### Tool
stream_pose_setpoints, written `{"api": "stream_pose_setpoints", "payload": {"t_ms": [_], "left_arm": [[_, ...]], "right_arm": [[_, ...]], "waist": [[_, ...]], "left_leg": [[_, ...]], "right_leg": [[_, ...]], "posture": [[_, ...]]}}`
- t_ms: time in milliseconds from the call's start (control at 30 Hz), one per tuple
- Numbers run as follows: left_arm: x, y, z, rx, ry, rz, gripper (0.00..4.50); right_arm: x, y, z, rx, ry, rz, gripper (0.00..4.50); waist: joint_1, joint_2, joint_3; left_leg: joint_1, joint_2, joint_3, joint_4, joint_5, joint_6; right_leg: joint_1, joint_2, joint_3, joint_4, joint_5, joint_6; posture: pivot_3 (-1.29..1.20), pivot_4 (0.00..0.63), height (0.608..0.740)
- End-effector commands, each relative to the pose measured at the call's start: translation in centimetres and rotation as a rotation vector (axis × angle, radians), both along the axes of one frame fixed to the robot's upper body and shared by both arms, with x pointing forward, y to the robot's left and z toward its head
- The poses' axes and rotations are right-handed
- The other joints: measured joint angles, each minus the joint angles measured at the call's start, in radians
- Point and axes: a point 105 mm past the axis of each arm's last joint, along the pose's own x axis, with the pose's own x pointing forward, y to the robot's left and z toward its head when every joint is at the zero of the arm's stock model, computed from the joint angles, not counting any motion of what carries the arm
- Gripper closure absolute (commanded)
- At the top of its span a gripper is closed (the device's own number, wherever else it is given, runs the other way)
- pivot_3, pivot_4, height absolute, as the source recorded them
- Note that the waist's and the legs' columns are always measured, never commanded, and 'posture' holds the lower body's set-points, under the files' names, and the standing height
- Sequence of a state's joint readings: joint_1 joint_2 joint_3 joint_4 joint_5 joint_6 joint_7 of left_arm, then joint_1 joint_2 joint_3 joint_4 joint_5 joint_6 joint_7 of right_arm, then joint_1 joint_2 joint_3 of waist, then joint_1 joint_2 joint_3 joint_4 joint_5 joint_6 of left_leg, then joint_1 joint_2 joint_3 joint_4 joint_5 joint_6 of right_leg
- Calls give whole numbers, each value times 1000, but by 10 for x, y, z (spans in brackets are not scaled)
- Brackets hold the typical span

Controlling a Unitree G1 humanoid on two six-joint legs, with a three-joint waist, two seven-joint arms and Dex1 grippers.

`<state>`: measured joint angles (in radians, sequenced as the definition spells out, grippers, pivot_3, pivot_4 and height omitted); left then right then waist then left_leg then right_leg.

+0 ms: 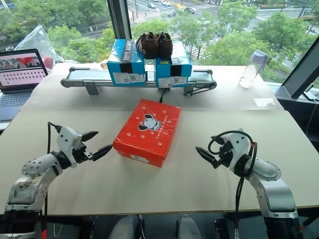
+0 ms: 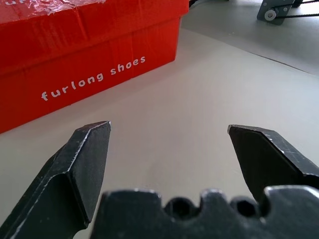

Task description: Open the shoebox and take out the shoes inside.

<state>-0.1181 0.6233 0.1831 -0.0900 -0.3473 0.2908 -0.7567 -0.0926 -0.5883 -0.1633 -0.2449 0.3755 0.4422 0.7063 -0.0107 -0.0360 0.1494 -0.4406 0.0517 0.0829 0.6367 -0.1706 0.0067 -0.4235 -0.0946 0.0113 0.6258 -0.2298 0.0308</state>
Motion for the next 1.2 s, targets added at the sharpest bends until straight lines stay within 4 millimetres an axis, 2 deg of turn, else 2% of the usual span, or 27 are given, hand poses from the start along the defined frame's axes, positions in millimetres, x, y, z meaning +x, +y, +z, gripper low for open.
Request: {"api": "stream_pose_setpoints", "payload": {"t_ms": [33, 167, 267, 333, 433, 467, 533, 633, 800, 900, 1000, 1100, 1200], "left_arm": [[0, 13, 19, 2, -55, 14, 0], [-5, 24, 55, -53, -76, -41, 0], [-16, 16, 87, -36, -71, -158, 0], [-21, 13, 98, -19, -69, -200, 0], [-33, -1, 143, -59, -94, -316, 0], [-36, -5, 149, -55, -83, -338, 0], [-41, -11, 146, -30, -37, -368, 0], [-48, -16, 134, 42, 31, -400, 0], [-48, -15, 133, 67, 38, -391, 0], [-51, -11, 133, 107, 44, -380, 0], [-51, -5, 139, 119, 36, -351, 0], [-42, 21, 143, 138, -5, -220, 0], [-46, 29, 142, 139, -12, -192, 0]], "right_arm": [[4, 3, 12, -23, -36, 34, 31], [7, 8, 18, -51, -25, 95, 31], [10, 6, 24, -62, -21, 108, 31], [10, 6, 25, -63, -15, 112, 31], [9, 7, 16, -66, 18, 130, 31], [8, 9, 13, -69, 30, 139, 269], [7, 13, 7, -72, 44, 157, 641], [10, 21, 1, -70, 50, 179, 1758], [17, 35, -2, -83, 46, 239, 3384], [14, 55, -10, -102, 91, 346, 4476], [11, 67, -18, -125, 130, 422, 4476], [16, 83, -17, -102, 127, 466, 4476], [19, 92, -14, -91, 131, 502, 4476]], "waist": [[0, 0, 0], [-5, -1, 1], [-3, -2, 2], [2, -3, 2], [5, -4, 3], [6, -6, 4], [2, -5, 4], [-6, -5, 4], [-6, -5, 5], [-7, -5, 5], [-4, -5, 5], [-3, -5, 5], [-4, -5, 5]], "left_leg": [[0, 0, 0, 0, 0, 0], [0, 1, 0, 0, 0, 0], [0, 2, 0, 0, 0, 0], [0, 2, 0, 0, 0, -1], [0, 1, 1, 0, 0, -1], [0, 1, 1, 0, 0, -1], [0, 1, 1, 1, 0, 0], [1, 1, 2, 0, 4, 6], [1, 2, 2, -1, 4, 5], [1, 2, 2, -1, 3, 1], [1, 2, 2, -1, 1, -2], [1, 2, 2, -1, 1, -1], [1, 2, 2, -1, 2, 0]], "right_leg": [[0, 0, 0, 0, 0, 0], [-1, 1, 0, 0, 0, 0], [-1, 2, -1, 0, -1, 2], [-1, 1, -1, 0, -1, 2], [0, -1, -1, -1, -1, 2], [-1, 0, -1, -1, -1, 2], [0, 0, 0, -1, -1, 2], [0, 0, 1, 0, -1, 2], [-2, 3, 1, 1, -2, 0], [-2, 3, 1, 1, -2, 1], [-2, 3, 1, 1, -2, 1], [-2, 2, 1, 1, -2, 0], [-2, 2, 1, 1, -1, 0]], "posture": [[0, 150, 740], [0, 150, 740], [0, 150, 740], [0, 150, 740], [0, 150, 740], [0, 150, 740], [0, 150, 740], [0, 150, 740], [0, 150, 740], [0, 150, 740], [0, 150, 740], [0, 150, 740], [0, 150, 740]]}}
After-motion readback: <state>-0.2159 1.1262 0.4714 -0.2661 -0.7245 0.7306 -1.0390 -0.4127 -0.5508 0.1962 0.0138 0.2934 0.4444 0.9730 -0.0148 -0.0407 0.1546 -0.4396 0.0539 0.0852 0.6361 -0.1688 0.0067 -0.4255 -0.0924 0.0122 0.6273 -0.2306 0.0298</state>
